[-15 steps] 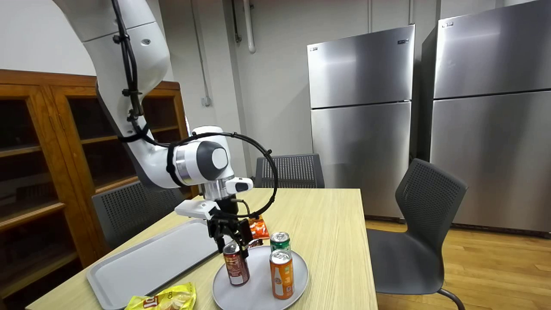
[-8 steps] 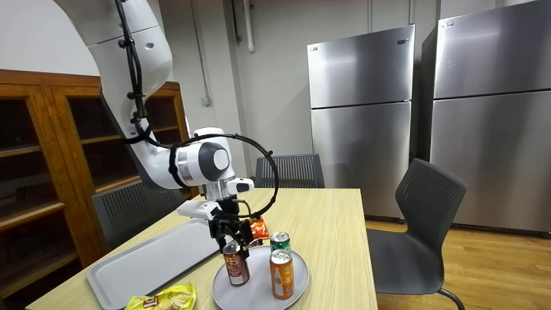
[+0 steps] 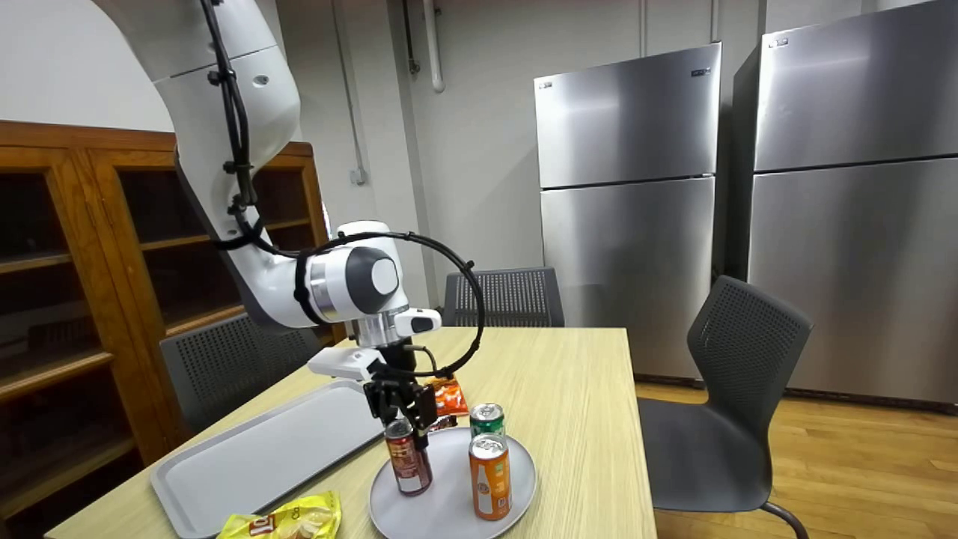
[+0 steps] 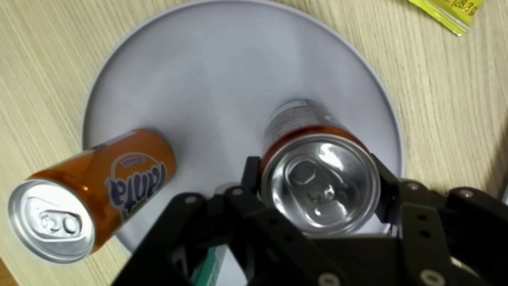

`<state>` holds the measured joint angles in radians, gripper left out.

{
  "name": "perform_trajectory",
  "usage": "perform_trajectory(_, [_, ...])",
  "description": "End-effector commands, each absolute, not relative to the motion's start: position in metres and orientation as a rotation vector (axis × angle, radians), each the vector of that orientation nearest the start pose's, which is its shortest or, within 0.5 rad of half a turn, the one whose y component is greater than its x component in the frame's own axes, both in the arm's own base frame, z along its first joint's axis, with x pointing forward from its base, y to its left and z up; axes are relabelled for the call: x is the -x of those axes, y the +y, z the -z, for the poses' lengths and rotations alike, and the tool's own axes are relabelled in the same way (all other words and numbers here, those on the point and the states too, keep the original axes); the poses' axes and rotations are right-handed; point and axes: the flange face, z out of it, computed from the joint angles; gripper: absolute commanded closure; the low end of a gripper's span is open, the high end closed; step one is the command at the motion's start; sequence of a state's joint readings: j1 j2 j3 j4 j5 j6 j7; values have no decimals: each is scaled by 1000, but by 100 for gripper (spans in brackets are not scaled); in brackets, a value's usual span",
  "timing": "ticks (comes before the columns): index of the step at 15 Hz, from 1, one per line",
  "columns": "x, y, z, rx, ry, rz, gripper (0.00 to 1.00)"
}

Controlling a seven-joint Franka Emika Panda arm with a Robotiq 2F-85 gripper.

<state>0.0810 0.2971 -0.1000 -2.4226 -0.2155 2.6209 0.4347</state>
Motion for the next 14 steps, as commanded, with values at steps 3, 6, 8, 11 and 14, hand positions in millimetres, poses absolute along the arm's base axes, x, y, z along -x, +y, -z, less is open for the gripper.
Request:
perform_trajectory(3, [-483, 11, -219, 3248, 322, -11, 61])
perform_trajectory(6, [-485, 32, -236, 3247, 269, 43, 61])
perform_trajectory(8, [-486, 51, -246, 3246, 218, 67, 61])
perform_trajectory(11, [-486, 85, -257, 3241, 117, 101, 61])
perform_trajectory(14, [-482, 124, -265, 3229, -6, 120, 61])
